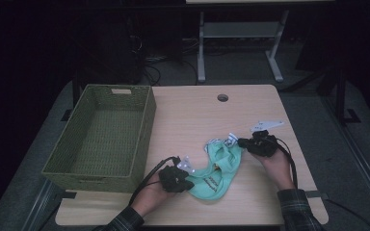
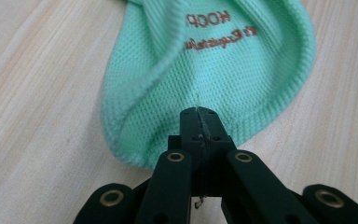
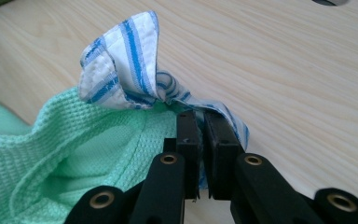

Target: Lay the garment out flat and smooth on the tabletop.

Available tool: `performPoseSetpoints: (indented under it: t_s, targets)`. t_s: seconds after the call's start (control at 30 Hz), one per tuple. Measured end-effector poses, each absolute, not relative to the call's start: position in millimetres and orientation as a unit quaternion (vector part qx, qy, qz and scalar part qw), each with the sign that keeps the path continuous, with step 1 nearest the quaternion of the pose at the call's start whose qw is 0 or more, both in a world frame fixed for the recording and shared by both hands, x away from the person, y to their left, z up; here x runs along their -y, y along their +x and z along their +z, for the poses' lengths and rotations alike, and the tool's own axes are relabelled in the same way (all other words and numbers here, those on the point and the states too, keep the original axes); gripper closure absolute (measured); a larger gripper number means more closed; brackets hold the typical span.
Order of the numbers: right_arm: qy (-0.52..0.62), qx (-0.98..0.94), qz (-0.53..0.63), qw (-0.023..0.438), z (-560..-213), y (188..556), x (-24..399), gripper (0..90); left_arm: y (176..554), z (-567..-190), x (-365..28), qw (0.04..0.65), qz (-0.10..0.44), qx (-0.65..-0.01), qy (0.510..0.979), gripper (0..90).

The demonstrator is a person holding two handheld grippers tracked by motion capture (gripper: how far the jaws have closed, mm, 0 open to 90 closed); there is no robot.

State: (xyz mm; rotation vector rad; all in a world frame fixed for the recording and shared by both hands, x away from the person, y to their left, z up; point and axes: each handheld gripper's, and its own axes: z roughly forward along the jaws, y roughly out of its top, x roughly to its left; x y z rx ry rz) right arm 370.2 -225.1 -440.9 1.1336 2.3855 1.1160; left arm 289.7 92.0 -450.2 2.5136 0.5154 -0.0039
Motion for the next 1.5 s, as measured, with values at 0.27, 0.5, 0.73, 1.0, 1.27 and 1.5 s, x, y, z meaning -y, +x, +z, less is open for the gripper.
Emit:
performPoseSetpoints:
  t_s: [0.27,0.5,0.73,1.0,1.27,1.5]
  targets:
    - [0.429,-0.819,0.355,0.137,-454.2,375.1,242.1,85.2,289.5,-450.5,-92.1,0.286,-0.002,-0.196,0.938,89.9]
    - [0.444,-0.818,0.344,0.12,-466.9,378.0,248.4,84.4,289.4,-450.5,-92.0,0.286,-0.002,-0.196,0.938,89.8]
    - [0.432,-0.813,0.37,0.125,-451.9,367.9,247.3,72.2,289.5,-450.5,-92.1,0.287,-0.002,-0.196,0.938,89.8]
    - [0.404,-0.815,0.399,0.117,-434.3,340.2,245.8,78.6,289.4,-446.5,-91.8,0.298,-0.019,-0.202,0.933,85.4]
    - [0.388,-0.817,0.415,0.1,-430.1,323.1,246.0,89.9,296.0,-424.3,-87.9,0.324,-0.014,-0.193,0.926,89.8]
    - [0.368,-0.825,0.423,0.071,-435.4,301.8,236.5,90.0,326.3,-413.3,-75.7,0.343,0.013,-0.199,0.918,89.7]
